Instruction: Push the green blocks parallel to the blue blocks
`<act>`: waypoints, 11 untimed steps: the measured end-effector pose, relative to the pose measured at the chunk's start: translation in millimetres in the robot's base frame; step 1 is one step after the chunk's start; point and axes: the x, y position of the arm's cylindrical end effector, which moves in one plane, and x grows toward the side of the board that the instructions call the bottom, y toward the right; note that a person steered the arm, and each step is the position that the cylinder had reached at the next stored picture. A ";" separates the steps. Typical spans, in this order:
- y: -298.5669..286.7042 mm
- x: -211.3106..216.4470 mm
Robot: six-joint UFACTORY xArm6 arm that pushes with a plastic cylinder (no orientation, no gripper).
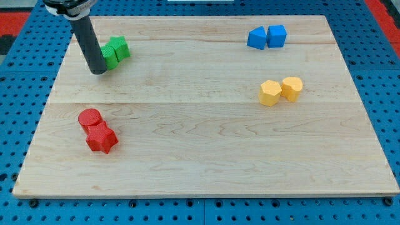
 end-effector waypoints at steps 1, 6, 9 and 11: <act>4.7 -1.3; 12.1 -62.9; 91.4 -93.2; 31.5 -82.7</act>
